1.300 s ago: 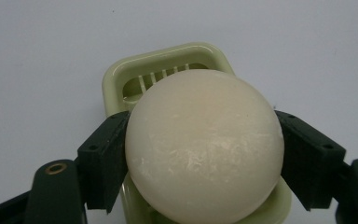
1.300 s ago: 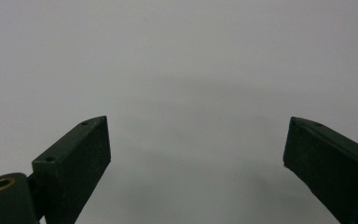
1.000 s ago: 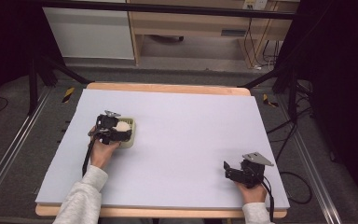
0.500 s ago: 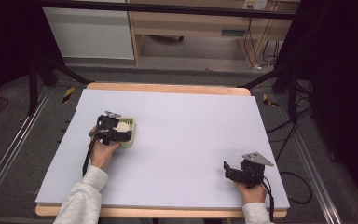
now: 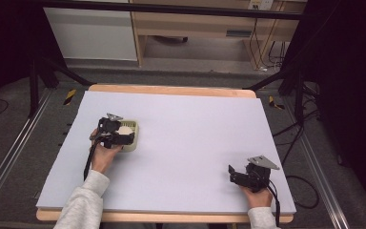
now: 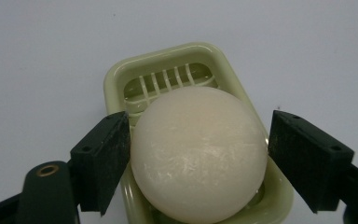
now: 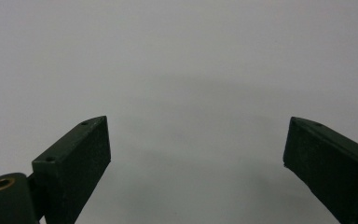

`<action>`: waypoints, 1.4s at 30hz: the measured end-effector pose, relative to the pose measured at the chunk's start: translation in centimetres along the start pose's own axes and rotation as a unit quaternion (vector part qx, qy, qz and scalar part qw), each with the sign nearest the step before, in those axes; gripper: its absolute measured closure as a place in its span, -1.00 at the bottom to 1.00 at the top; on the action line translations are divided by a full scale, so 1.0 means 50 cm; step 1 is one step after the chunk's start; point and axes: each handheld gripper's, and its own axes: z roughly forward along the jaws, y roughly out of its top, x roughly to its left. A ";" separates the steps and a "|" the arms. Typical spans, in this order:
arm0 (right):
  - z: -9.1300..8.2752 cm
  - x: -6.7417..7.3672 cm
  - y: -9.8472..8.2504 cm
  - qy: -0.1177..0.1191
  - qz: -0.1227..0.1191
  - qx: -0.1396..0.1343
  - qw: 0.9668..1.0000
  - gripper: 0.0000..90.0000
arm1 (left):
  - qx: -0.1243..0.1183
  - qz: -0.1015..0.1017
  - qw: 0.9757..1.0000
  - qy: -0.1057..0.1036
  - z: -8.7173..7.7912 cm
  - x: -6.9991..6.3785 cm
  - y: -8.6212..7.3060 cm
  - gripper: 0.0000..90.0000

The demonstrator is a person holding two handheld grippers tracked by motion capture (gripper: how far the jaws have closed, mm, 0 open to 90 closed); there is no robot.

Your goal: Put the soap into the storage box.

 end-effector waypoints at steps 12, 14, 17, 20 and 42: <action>-0.001 0.000 0.000 -0.004 -0.001 -0.002 1.000 -0.83 | -0.013 0.005 1.000 -0.006 -0.042 -0.001 -0.004 -0.63; -0.001 0.000 0.000 -0.004 0.000 -0.002 1.000 -0.83 | -0.017 0.006 1.000 -0.009 -0.049 -0.003 -0.006 -0.63; -0.002 0.000 0.000 -0.005 0.002 -0.002 1.000 -0.83 | -0.024 0.010 1.000 -0.012 -0.062 -0.008 -0.012 -0.63; -0.003 -0.001 0.000 -0.006 0.004 -0.003 1.000 -0.83 | -0.033 0.014 0.999 -0.016 -0.076 -0.012 -0.027 -0.64; -0.006 -0.007 -0.002 -0.011 0.008 -0.003 1.000 -0.84 | -0.075 0.011 0.997 -0.005 -0.138 0.023 -0.148 -0.72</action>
